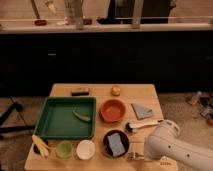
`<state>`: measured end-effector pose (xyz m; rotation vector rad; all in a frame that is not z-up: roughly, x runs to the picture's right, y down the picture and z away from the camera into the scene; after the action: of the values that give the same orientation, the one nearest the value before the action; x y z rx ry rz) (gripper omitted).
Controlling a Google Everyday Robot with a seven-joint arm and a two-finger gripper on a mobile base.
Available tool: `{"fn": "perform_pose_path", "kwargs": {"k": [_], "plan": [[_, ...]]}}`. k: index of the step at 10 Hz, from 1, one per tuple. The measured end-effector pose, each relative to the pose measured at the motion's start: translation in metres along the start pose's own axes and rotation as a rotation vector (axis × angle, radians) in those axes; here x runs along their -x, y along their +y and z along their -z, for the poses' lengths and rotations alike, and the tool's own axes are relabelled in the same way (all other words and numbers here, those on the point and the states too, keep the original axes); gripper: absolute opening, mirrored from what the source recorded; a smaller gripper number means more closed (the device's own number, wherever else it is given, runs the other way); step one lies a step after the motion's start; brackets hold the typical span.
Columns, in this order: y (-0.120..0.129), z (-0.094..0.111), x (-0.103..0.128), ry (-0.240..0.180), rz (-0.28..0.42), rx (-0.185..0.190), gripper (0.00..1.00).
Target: Place fork in red bowl
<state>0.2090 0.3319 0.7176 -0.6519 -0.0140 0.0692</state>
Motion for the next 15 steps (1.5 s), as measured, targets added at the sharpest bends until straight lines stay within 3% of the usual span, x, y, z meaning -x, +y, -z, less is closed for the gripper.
{"fn": "perform_pose_path", "kwargs": {"k": [3,10,12,15], "plan": [[-0.008,0.012,-0.005,0.019,-0.008,-0.027,0.00],[-0.032,0.025,-0.048,0.105,-0.076,-0.063,0.00],[-0.035,0.037,-0.042,0.100,-0.068,-0.090,0.00],[-0.034,0.070,-0.017,0.084,-0.035,-0.144,0.00]]}}
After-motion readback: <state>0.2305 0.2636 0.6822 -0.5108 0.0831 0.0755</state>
